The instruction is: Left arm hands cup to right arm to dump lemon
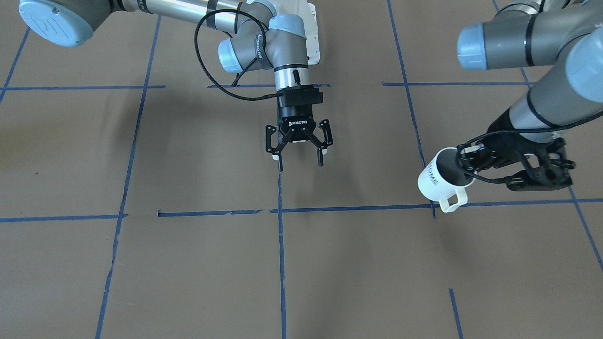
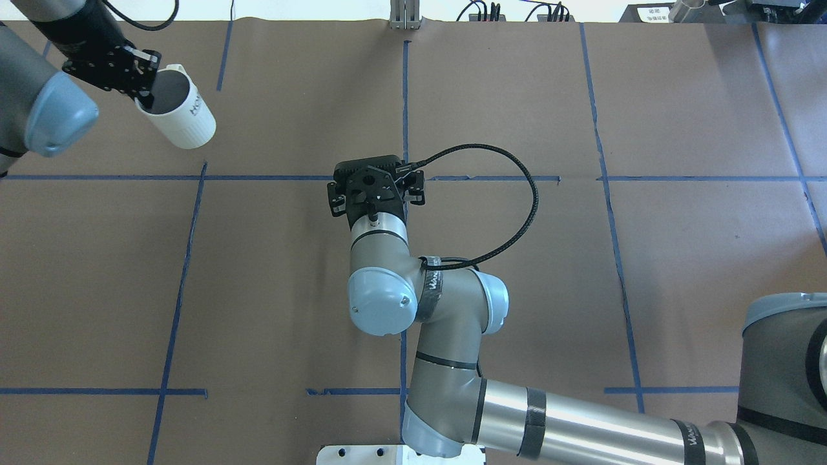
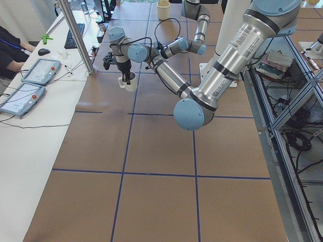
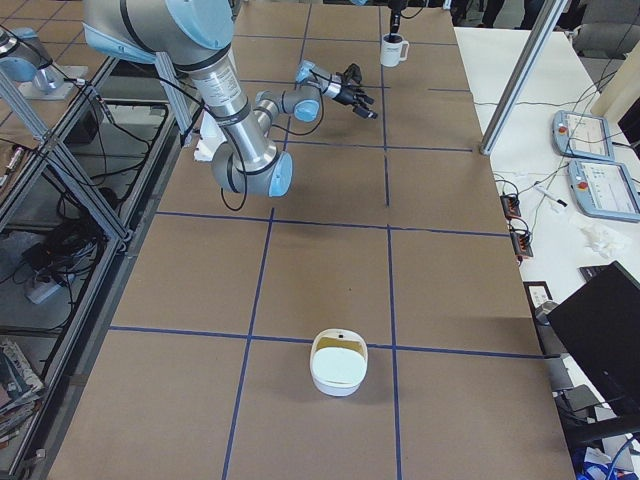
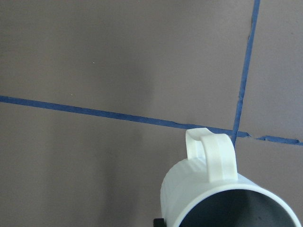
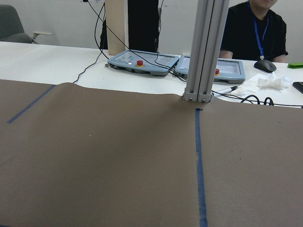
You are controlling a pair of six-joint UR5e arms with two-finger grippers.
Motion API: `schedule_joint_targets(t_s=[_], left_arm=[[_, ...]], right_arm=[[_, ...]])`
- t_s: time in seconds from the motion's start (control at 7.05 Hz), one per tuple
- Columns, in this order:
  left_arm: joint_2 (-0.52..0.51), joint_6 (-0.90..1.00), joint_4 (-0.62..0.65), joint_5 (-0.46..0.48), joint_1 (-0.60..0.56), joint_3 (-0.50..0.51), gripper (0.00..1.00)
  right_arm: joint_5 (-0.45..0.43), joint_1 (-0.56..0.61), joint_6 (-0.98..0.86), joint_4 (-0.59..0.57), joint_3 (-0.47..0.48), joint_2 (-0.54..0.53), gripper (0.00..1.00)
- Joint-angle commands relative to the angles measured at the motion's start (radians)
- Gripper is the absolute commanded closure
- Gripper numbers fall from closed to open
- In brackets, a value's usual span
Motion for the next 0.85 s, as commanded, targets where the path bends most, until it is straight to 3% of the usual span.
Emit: schedule_joint_targets(t_s=[0.0,0.14,0.43,0.71], left_arm=[[0.154,0.156,0.004,0.009,-0.044,-0.096,1.0],[0.247,0.162,-0.017,0.008,-0.044,-0.139,1.0],[0.37,0.154,-0.088,0.009,-0.044,-0.176,1.0],[0.449,0.145,-0.227,0.008,-0.039,-0.135,1.0]], right_arm=[[0.219,0.101,-0.003,-0.01,0.006,-0.023,0.0],[0.383,0.165,-0.003,-0.016,0.021,-0.052,0.0],[0.717,0.318,-0.03,-0.175,0.169,-0.13,0.0],[0.972,0.461,-0.07,-0.255,0.22,-0.175,0.0]])
